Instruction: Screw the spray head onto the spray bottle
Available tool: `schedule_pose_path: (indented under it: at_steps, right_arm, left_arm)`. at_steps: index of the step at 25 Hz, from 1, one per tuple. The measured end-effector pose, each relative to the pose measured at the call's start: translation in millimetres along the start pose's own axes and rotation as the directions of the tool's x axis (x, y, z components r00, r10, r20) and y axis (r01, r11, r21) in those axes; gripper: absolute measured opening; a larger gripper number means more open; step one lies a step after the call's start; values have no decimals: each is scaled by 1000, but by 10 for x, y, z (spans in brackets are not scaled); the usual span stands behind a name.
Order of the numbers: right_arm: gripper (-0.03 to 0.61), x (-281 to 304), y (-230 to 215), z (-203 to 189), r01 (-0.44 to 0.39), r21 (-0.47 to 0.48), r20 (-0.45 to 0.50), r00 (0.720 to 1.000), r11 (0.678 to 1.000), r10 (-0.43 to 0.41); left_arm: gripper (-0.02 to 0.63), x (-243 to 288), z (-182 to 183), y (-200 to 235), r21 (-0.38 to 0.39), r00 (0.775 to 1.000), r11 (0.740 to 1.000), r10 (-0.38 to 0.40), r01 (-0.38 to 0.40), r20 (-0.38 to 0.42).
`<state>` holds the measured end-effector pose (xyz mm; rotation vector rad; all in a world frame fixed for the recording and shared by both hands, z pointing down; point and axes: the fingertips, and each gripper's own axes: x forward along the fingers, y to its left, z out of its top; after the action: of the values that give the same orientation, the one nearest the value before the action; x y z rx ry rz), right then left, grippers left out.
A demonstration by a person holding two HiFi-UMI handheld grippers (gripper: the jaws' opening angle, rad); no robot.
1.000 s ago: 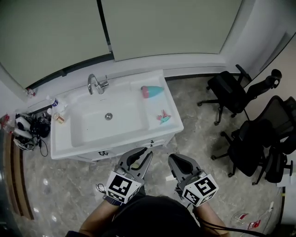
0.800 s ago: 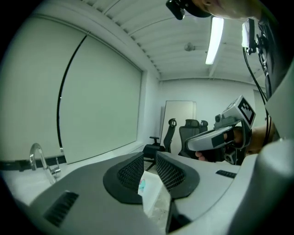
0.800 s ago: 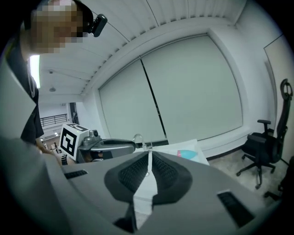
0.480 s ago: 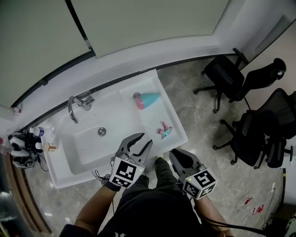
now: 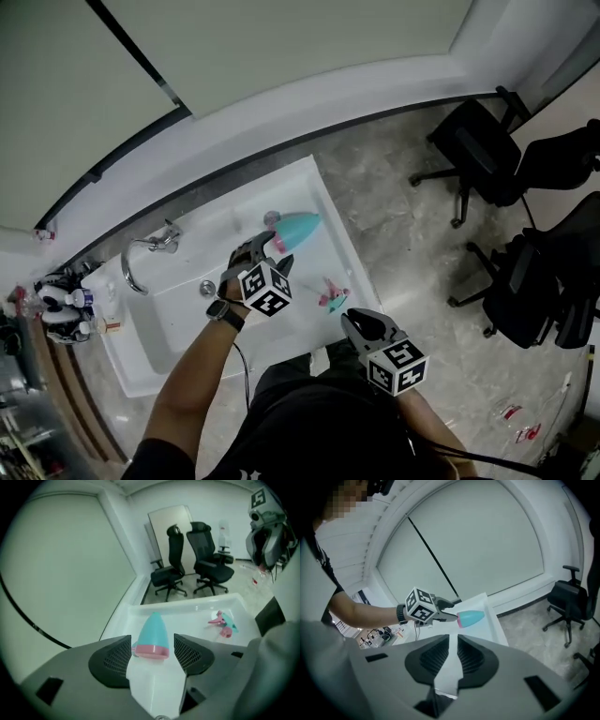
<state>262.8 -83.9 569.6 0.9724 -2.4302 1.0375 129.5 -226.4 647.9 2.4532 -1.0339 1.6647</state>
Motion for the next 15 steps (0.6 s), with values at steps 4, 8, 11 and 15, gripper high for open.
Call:
schedule_pose_path:
  at_steps: [4, 8, 11, 15]
  right_arm:
    - [29, 128, -219, -61, 11, 62, -29, 1000, 998, -9]
    - [29, 232, -405, -220, 37, 115, -80, 996, 993, -28]
    - [29, 391, -575, -345, 63, 164, -134, 990, 984, -41]
    - [48, 631, -755, -595, 102, 266, -221, 974, 959, -43]
  left_arm:
    - [284, 504, -56, 170, 96, 993, 994, -37, 48, -115]
    - [311, 832, -174, 102, 142, 976, 983, -86, 116, -199]
    - [337, 975, -170, 123, 161, 970, 978, -91, 130, -227]
    - [368, 1121, -144, 192, 219, 964, 967, -72, 130, -256]
